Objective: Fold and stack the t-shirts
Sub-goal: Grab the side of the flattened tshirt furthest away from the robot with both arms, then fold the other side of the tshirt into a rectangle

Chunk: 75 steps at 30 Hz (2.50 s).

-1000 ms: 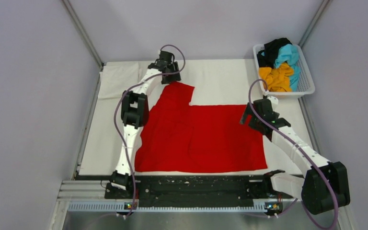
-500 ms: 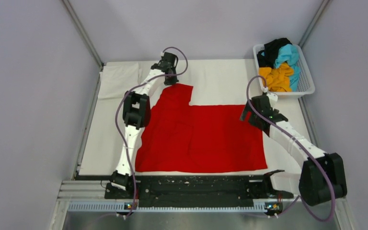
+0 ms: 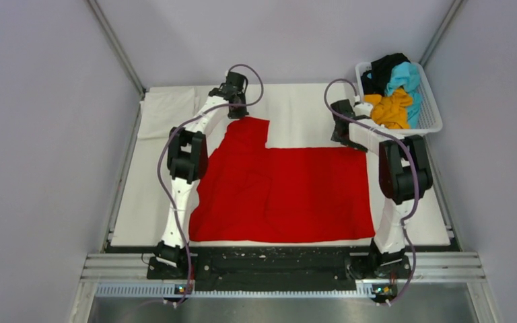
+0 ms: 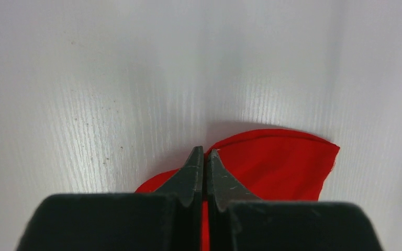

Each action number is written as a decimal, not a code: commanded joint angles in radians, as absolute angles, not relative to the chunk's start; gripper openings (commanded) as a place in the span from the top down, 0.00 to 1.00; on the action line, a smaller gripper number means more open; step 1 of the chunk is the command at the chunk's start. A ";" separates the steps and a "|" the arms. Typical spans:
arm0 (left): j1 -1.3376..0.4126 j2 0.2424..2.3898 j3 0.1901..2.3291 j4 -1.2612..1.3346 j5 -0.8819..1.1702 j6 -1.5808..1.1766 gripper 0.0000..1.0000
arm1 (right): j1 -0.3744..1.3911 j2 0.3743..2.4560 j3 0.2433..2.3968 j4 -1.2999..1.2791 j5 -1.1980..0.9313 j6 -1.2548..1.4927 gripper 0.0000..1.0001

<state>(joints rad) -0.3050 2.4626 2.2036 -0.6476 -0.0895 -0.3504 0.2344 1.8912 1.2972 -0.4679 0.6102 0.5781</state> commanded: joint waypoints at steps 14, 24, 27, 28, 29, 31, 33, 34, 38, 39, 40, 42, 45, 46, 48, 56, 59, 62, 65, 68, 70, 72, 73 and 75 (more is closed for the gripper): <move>-0.317 2.302 2.092 -0.574 -0.066 -0.338 1.00 | 0.216 1.962 1.309 -0.619 0.708 0.685 0.29; -0.320 2.254 2.020 -0.514 -0.007 -0.341 1.00 | 0.205 1.972 1.318 -0.509 0.681 0.669 0.76; -0.320 2.250 2.021 -0.521 -0.018 -0.337 1.00 | 0.205 1.969 1.315 -0.485 0.668 0.671 0.86; -0.321 2.247 2.020 -0.520 -0.013 -0.333 1.00 | 0.205 1.967 1.315 -0.479 0.669 0.667 0.91; -0.320 2.242 2.018 -0.520 -0.010 -0.329 1.00 | 0.205 1.964 1.315 -0.469 0.668 0.655 1.00; -0.322 2.231 2.009 -0.518 -0.007 -0.325 1.00 | 0.206 1.951 1.314 -0.450 0.658 0.633 1.00; -0.324 2.204 1.984 -0.510 -0.006 -0.319 1.00 | 0.207 1.916 1.298 -0.422 0.630 0.611 1.00; -0.326 2.187 1.965 -0.505 -0.005 -0.318 1.00 | 0.208 1.891 1.286 -0.408 0.617 0.599 1.00; -0.339 2.086 1.833 -0.455 -0.024 -0.319 1.00 | 0.224 1.774 1.184 -0.333 0.541 0.546 1.00; -0.344 2.055 1.796 -0.434 -0.033 -0.319 1.00 | 0.228 1.746 1.162 -0.329 0.525 0.538 1.00; -0.350 2.024 1.755 -0.420 -0.043 -0.320 1.00 | 0.234 1.720 1.139 -0.329 0.513 0.536 1.00; -0.363 1.972 1.681 -0.403 -0.068 -0.326 1.00 | 0.240 1.663 1.092 -0.329 0.492 0.537 1.00; -0.384 1.897 1.587 -0.413 -0.122 -0.334 1.00 | 0.249 1.582 1.022 -0.327 0.448 0.532 1.00; -0.390 1.877 1.563 -0.427 -0.138 -0.341 1.00 | 0.252 1.557 1.003 -0.328 0.432 0.526 1.00; -0.403 1.832 1.509 -0.444 -0.169 -0.365 1.00 | 0.262 1.512 0.968 -0.341 0.421 0.525 1.00; -0.468 1.575 1.191 -0.408 -0.258 -0.445 1.00 | 0.275 1.340 0.864 -0.403 0.427 0.529 1.00; -0.495 1.464 1.104 -0.410 -0.297 -0.487 1.00 | 0.276 1.293 0.842 -0.404 0.420 0.512 1.00; -0.514 1.378 1.036 -0.407 -0.301 -0.514 1.00 | 0.277 1.276 0.838 -0.426 0.422 0.506 1.00; -0.528 1.316 1.014 -0.457 -0.328 -0.550 1.00 | 0.277 1.253 0.833 -0.451 0.439 0.505 1.00; -0.538 1.266 0.989 -0.499 -0.347 -0.597 1.00 | 0.276 1.226 0.836 -0.477 0.463 0.504 1.00; -0.547 1.235 0.967 -0.518 -0.346 -0.621 1.00 | 0.276 1.208 0.842 -0.490 0.468 0.498 1.00; -0.557 1.197 0.938 -0.534 -0.347 -0.648 1.00 | 0.276 1.195 0.848 -0.507 0.480 0.498 1.00; -0.565 1.176 0.924 -0.543 -0.347 -0.662 1.00 | 0.277 1.191 0.848 -0.516 0.487 0.497 1.00; -0.580 1.124 0.890 -0.551 -0.338 -0.688 1.00 | 0.277 1.185 0.850 -0.530 0.496 0.494 1.00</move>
<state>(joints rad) -0.5545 1.2160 0.9375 -0.5098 -0.3241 -0.6113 0.2665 1.2240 0.8368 -0.4919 0.4488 0.5121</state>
